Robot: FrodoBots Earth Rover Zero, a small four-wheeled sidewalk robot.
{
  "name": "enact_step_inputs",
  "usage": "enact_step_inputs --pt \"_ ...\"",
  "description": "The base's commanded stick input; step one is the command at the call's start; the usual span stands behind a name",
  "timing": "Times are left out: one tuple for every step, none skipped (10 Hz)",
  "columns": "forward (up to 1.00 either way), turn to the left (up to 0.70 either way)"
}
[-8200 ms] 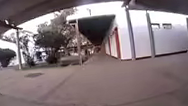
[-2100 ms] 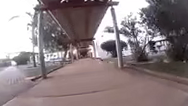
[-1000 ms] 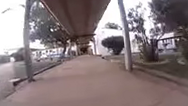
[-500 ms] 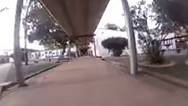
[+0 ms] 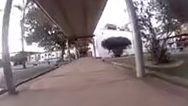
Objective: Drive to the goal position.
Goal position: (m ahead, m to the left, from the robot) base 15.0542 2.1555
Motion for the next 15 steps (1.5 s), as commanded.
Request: enact_step_inputs --pt "0.85 0.0" --pt "0.85 0.0" --pt "0.85 0.0" --pt "0.85 0.0" --pt "0.85 0.0" --pt "0.85 0.0" --pt "0.85 0.0" --pt "0.85 0.0" --pt "0.85 0.0" --pt "0.85 0.0" --pt "0.85 0.0" --pt "0.85 0.0" --pt "0.85 0.0" --pt "0.85 0.0" --pt "0.85 0.0"
